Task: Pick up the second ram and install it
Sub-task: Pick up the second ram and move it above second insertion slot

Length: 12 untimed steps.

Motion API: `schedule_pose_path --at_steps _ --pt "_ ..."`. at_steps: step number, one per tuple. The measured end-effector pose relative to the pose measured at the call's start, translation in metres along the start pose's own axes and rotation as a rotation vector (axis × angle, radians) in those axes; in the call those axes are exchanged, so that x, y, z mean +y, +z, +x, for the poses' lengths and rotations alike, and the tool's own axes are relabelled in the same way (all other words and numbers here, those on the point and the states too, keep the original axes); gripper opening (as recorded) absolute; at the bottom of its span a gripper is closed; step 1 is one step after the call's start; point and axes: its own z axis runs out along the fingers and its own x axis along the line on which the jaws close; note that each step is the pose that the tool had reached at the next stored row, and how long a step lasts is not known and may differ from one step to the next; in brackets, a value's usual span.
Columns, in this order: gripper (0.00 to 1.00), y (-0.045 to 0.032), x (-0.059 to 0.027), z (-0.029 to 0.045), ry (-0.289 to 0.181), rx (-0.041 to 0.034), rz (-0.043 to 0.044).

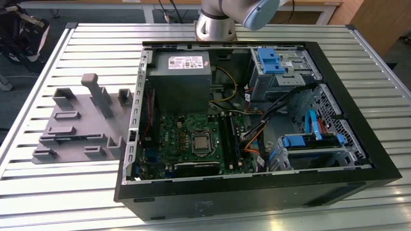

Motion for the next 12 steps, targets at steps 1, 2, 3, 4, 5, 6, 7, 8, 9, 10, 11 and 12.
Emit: schedule_pose_path --at_steps 1,2,3,4,5,6,7,8,9,10,11,12 --pt "0.11 0.0000 0.0000 0.0000 -0.003 0.0001 0.0000" --pt "0.11 0.0000 0.0000 0.0000 -0.007 0.0004 0.0000" --pt "0.11 0.0000 0.0000 0.0000 -0.010 0.0004 -0.0001" --pt "0.11 0.0000 0.0000 0.0000 -0.013 0.0005 -0.0001" --pt "0.11 0.0000 0.0000 0.0000 -0.017 0.0007 -0.0001" --pt "0.11 0.0000 0.0000 0.0000 -0.021 0.0009 -0.0001" --pt "0.11 0.0000 0.0000 0.0000 -0.024 0.0010 -0.0002" --pt "0.11 0.0001 0.0000 0.0000 -0.028 0.0011 -0.0002" --pt "0.11 0.0000 0.0000 0.0000 -0.032 0.0014 -0.0002" --pt "0.11 0.0001 0.0000 0.0000 -0.037 0.0015 -0.0002" --pt "0.11 0.0001 0.0000 0.0000 -0.042 0.0017 -0.0003" --pt "0.11 0.0000 0.0000 0.0000 -0.049 0.0021 -0.0001"
